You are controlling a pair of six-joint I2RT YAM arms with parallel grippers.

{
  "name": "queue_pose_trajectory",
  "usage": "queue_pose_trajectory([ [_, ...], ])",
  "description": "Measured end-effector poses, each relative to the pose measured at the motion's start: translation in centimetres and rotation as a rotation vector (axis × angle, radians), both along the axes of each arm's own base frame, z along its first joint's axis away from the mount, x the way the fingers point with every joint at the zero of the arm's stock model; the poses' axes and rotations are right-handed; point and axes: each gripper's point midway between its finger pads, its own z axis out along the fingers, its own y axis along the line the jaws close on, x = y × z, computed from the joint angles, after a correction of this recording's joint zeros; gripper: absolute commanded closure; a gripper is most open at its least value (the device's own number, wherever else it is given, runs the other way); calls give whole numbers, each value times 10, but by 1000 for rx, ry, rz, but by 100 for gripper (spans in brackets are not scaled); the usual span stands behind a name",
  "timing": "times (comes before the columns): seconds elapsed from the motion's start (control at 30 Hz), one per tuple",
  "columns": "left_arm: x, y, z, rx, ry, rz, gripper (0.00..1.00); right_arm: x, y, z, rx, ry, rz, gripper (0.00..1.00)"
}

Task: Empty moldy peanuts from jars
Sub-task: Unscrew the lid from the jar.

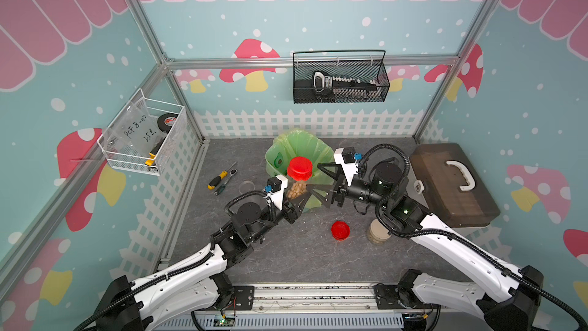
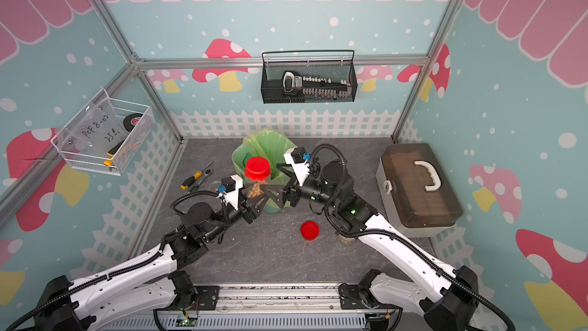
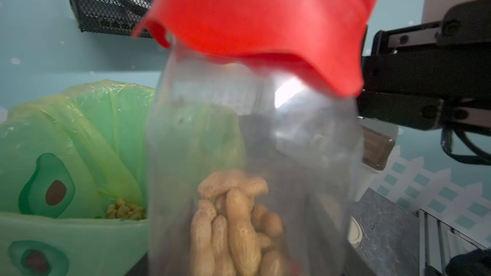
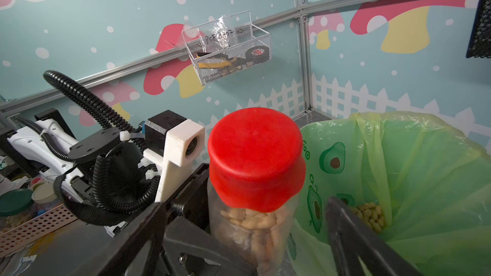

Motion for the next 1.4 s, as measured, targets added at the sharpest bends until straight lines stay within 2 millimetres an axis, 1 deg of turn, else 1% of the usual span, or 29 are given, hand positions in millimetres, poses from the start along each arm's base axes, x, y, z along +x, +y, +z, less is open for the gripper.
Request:
queue_pose_trajectory([
  [0.13, 6, 5, -1, -9, -6, 43, 62, 4, 4, -5, 1, -17, -62, 11],
  [0.23, 9, 5, -1, -12, -11, 63, 62, 8, 11, -4, 12, -32, -98, 11],
  [0.37, 10, 4, -3, -12, -12, 70, 62, 14, 20, -9, 15, -33, -130, 12],
  [0.47, 10, 4, -2, -11, -14, 73, 62, 17, 23, -11, 16, -32, -151, 12],
  [0.57, 11, 4, -2, -9, -16, 77, 62, 18, 23, -7, 28, -36, -174, 12],
  [0.77, 11, 4, -3, -2, -19, 82, 62, 23, 21, 11, 72, -42, -211, 11],
  [0.87, 11, 3, -4, 3, -21, 80, 62, 26, 20, 15, 85, -40, -226, 11],
  [1.03, 10, 2, -4, 7, -22, 77, 62, 32, 25, 13, 76, -21, -240, 8],
  [1.2, 10, 2, -4, 9, -24, 76, 62, 39, 33, 17, 64, -1, -247, 3],
  [1.4, 10, 2, -5, 10, -24, 81, 62, 39, 39, 9, 36, 18, -245, 4],
])
